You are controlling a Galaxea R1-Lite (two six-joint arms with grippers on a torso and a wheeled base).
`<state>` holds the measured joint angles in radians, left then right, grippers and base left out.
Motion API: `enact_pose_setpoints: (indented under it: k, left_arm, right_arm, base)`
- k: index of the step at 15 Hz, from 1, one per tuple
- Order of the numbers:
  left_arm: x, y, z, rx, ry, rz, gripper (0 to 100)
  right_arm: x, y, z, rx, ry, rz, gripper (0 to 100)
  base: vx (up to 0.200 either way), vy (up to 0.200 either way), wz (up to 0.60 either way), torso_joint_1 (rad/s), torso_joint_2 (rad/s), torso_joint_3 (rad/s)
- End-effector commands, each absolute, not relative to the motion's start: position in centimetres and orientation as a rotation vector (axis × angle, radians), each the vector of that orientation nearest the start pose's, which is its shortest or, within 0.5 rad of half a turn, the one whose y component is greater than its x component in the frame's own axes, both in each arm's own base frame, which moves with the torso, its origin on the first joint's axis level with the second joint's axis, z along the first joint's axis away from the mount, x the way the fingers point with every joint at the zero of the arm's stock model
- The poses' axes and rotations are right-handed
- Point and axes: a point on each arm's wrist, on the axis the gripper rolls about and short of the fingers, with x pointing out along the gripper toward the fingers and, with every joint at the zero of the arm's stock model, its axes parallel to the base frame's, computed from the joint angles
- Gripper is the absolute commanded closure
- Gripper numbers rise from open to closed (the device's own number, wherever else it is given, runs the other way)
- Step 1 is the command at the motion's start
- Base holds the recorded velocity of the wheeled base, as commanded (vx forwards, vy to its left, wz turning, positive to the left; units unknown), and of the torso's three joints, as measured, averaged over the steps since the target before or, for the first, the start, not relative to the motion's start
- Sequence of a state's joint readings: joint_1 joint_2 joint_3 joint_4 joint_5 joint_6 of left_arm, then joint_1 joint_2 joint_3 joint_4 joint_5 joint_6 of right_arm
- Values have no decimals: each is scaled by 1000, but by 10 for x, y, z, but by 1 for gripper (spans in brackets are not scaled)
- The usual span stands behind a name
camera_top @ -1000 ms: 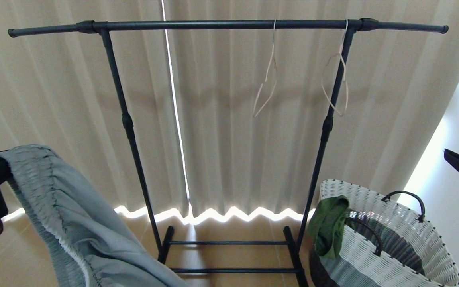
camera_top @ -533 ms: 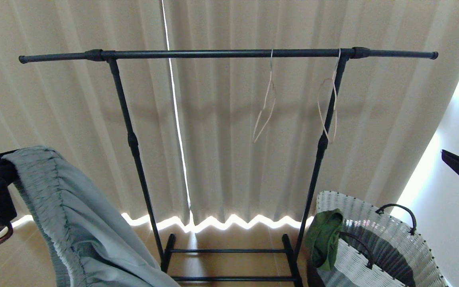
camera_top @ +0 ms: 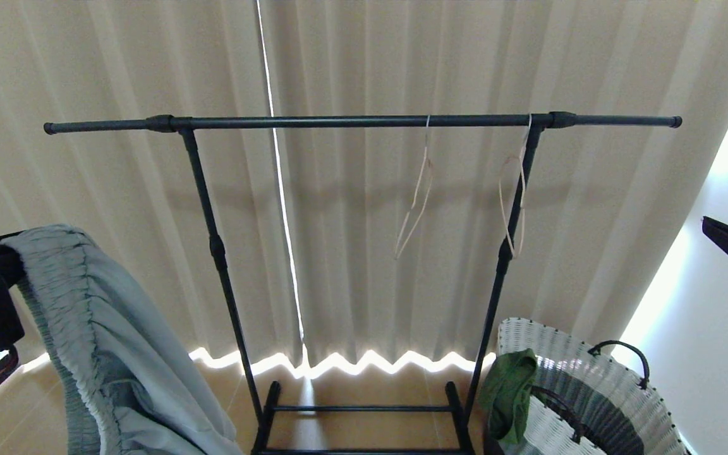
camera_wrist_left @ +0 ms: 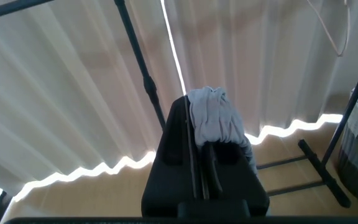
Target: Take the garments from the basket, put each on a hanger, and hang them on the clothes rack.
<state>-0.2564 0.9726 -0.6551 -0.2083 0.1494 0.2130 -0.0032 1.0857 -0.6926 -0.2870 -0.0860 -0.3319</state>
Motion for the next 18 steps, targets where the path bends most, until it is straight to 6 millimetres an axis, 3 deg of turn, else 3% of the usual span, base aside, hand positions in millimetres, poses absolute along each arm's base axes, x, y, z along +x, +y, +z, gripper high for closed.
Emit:
enact_pose_setpoints:
  k: [1,8,13,18]
  left_arm:
    - [120,-28,253,236,101,-117,100]
    - [120,-28,251,239,108,-121,100]
    - [121,-29,249,244,115,-122,100]
    - [120,-28,239,251,145,-127,100]
  right_arm:
    - [157,-2,257,-320,128,-70,0]
    - [161,-2,259,-252,133,-73,0]
    - [176,-2,255,-183,168,-70,0]
    - [189,29,254,-33,262,76,0]
  base:
    - [200,0,0,32,-71,-46]
    - [200,0,0,12,-14,-3]
    - [160,0,0,2,1,0]
    - [0,0,0,0,0,0]
